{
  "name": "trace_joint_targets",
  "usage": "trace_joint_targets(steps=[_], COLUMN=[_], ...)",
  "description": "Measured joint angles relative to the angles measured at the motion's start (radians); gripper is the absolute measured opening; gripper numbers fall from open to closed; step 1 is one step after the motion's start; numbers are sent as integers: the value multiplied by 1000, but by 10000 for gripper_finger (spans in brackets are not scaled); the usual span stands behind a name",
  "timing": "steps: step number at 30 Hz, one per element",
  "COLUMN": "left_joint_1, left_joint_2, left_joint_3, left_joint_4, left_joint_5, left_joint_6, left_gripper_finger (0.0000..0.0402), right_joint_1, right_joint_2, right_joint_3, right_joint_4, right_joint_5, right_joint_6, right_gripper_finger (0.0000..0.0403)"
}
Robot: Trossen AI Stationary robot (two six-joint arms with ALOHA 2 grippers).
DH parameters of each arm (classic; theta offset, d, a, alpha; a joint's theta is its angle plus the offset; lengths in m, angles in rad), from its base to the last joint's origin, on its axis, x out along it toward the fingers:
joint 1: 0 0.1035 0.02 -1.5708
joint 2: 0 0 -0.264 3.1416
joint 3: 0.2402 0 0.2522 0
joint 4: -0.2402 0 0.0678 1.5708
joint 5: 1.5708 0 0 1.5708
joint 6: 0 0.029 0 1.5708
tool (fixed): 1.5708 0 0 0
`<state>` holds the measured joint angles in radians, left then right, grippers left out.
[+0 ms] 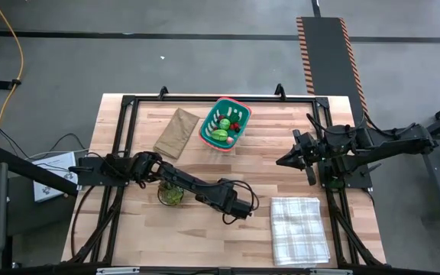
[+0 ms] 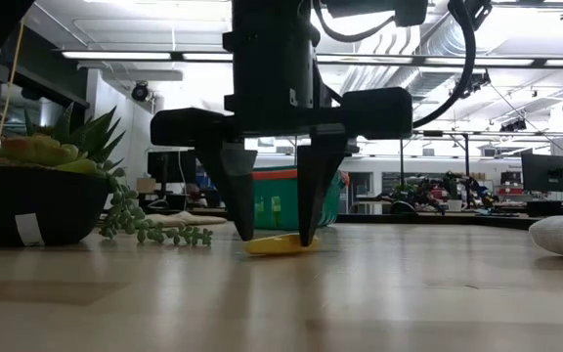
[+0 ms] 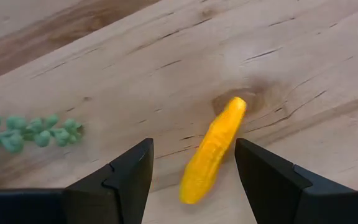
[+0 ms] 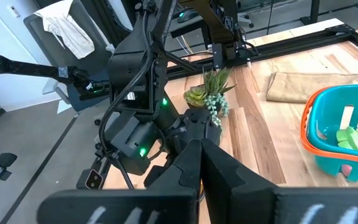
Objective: Pick and placing Produce into tupperware
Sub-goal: Put the yellow corn in the green basket
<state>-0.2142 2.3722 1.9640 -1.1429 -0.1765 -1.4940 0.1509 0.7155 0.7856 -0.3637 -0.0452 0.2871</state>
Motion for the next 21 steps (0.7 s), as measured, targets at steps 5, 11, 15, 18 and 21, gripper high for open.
trace_joint_targets(steps=[5,11,15,18,21], left_joint_1=[0,6,6,6,6], left_joint_2=[0,0,0,0,0], left_joint_3=[0,0,0,0,0], left_joint_4=[-10,-8,-7,-7,-3], left_joint_5=[-37,-42,-37,-24,-11], left_joint_6=[-21,-32,-33,-33,-33], left_gripper_finger=[216,216,216,216,216], right_joint_1=[0,0,0,0,0], right_joint_2=[0,0,0,0,0], right_joint_3=[0,0,0,0,0], right_joint_4=[-5,-12,-12,-12,-12], right_joint_5=[0,0,0,0,0], right_joint_6=[0,0,0,-3,-8], right_gripper_finger=[1,1,1,1,1])
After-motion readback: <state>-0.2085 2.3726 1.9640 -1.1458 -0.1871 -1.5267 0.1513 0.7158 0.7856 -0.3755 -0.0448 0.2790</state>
